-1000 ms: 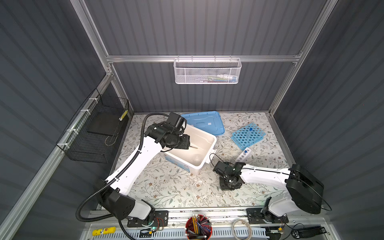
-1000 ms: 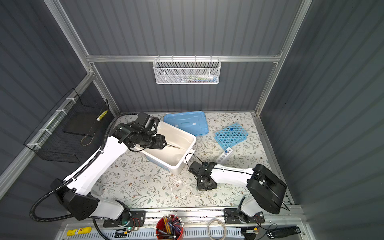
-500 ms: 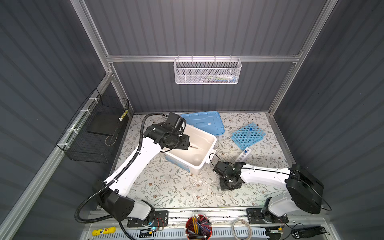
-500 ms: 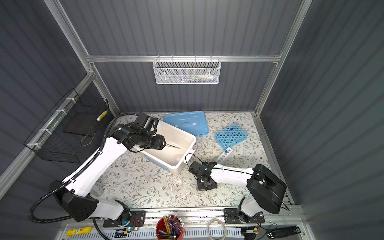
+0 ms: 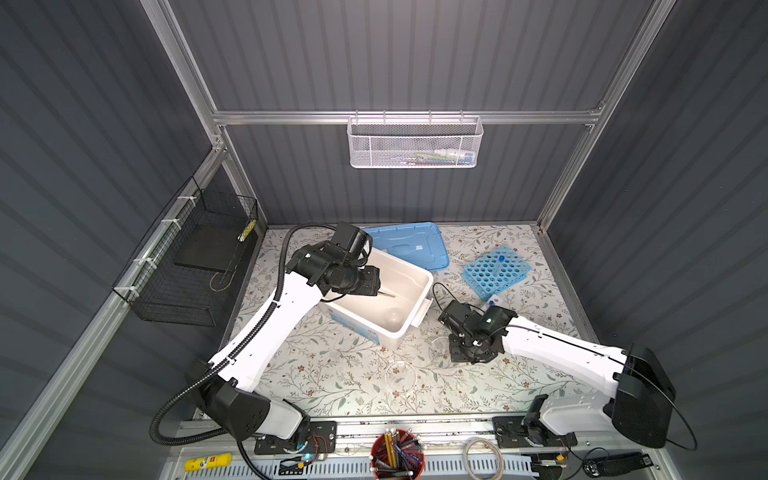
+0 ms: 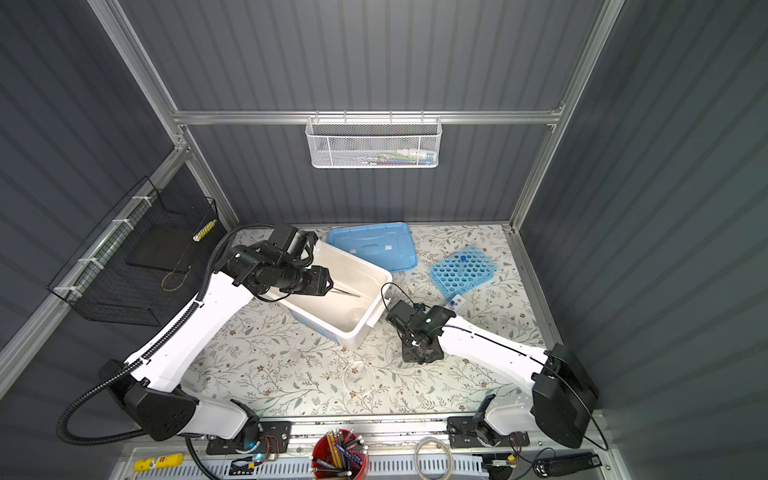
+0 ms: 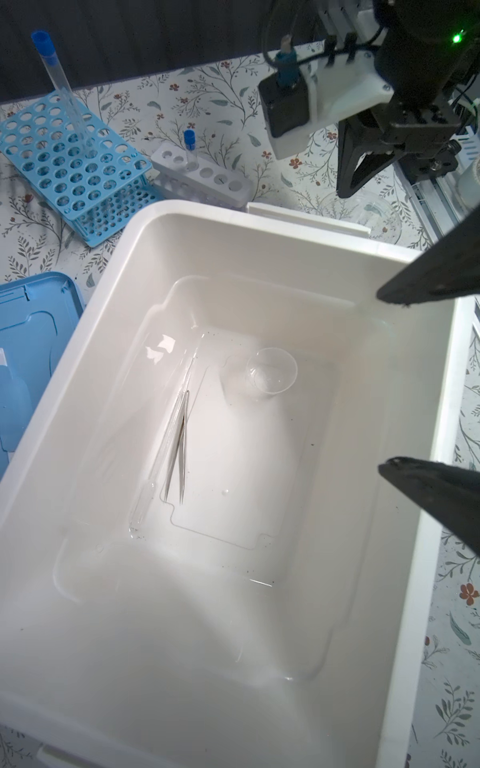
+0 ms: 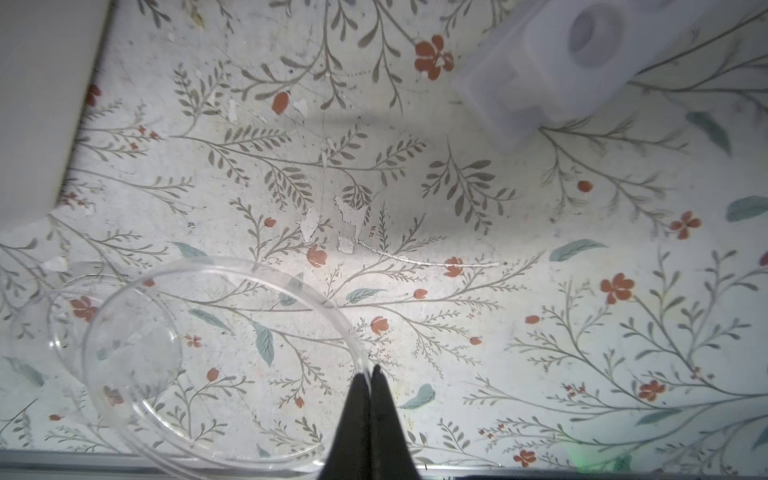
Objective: Organize the chemistry lab equipment
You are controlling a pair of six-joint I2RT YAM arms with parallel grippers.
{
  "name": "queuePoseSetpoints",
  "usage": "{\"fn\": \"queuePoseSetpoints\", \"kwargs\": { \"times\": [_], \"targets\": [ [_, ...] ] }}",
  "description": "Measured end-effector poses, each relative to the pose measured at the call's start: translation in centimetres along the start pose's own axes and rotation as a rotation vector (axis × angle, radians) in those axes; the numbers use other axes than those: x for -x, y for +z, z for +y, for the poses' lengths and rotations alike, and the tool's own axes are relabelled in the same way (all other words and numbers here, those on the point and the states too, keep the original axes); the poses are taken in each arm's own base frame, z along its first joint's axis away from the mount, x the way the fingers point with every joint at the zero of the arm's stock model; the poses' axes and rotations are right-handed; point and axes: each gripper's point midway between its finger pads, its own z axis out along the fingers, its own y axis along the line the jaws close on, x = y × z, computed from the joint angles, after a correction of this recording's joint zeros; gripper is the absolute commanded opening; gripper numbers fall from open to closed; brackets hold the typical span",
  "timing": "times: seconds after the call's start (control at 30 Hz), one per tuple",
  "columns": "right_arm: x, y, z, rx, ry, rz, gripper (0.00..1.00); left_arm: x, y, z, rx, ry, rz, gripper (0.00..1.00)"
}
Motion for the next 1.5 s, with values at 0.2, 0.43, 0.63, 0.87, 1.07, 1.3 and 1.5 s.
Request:
{"fn": "queuePoseSetpoints", "kwargs": {
  "times": [0.2,0.43,0.63,0.87,1.07,1.3,1.5],
  "targets": [
    [2.5,-4.3,-0.2,0.023,0.015,-0.068,0.0,1.7,-1.0,-0.8,-0.011,0.013,-0.019,0.61],
    [6.3,-9.6,1.6,0.08,-0.006,-0.148,0.0,3.1,-1.8,-1.6,-0.026,0.024,-0.019,0.6],
    [10.1,-12.0,3.9,0.096,-0.038,-0.181,0.0,3.2,-2.0,-2.0,-0.04,0.031,-0.002,0.57],
    [13.9,-11.6,6.5,0.073,-0.09,-0.169,0.0,2.8,-2.0,-2.4,-0.061,0.03,0.02,0.56],
    [15.8,-10.6,8.6,0.08,-0.118,-0.157,0.0,2.6,-2.0,-2.7,-0.082,0.029,0.03,0.52],
    [16.8,-11.3,9.7,0.105,-0.123,-0.174,0.0,2.4,-1.5,-3.2,-0.112,0.024,0.05,0.5],
    [17.5,-11.9,10.3,0.12,-0.121,-0.188,0.0,2.6,0.0,-3.5,-0.118,0.014,0.074,0.47]
  ]
}}
